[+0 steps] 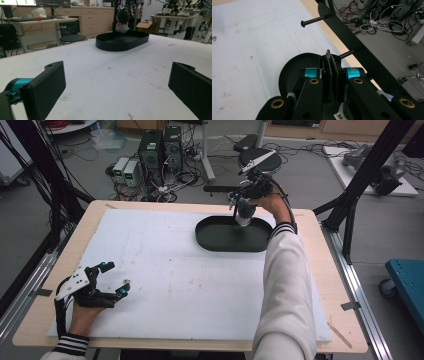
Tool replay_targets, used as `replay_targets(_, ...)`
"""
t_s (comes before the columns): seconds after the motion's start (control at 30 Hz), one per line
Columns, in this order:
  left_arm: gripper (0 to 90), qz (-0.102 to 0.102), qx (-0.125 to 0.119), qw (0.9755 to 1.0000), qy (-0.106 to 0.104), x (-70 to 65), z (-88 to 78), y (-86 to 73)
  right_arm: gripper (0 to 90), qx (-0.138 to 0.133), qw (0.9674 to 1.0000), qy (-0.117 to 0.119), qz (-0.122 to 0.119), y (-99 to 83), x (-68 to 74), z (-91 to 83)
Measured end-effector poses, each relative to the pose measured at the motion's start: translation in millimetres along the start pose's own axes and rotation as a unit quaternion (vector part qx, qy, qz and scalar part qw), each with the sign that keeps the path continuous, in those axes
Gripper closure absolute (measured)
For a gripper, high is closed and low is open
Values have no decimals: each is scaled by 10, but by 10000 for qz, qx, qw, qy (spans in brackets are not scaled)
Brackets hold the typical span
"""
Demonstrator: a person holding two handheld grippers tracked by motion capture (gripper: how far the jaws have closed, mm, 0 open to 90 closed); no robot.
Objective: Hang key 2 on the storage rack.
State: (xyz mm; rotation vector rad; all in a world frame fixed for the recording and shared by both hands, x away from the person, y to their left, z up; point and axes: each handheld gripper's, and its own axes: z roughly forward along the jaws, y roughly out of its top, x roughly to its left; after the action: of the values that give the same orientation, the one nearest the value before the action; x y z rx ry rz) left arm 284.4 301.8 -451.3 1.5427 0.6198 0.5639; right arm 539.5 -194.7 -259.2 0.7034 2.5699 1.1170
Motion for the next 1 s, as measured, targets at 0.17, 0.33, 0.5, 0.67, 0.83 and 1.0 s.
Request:
replay_targets(0.17,17,4,4,10000,2,-1,0,0,884,-17,10000,-4,-17,-5,-22,24)
replay_targets(0.33,17,13,6,10000,1,0,-1,0,884,-32,10000,-46,22,-14,-45,57)
replay_targets(0.5,17,4,2,10000,0,0,0,0,884,-85,9999,-71,34,-27,-78,60)
replay_targets(0.67,17,9,3,10000,7,-2,1,0,884,-139,9999,-77,65,-38,-101,65)
replay_targets(0.83,17,10,7,10000,6,-2,1,0,883,-164,9998,-94,80,-44,-117,65)
replay_targets(1.0,18,12,8,10000,8,-2,0,0,884,-179,9997,-129,89,-41,-118,61)
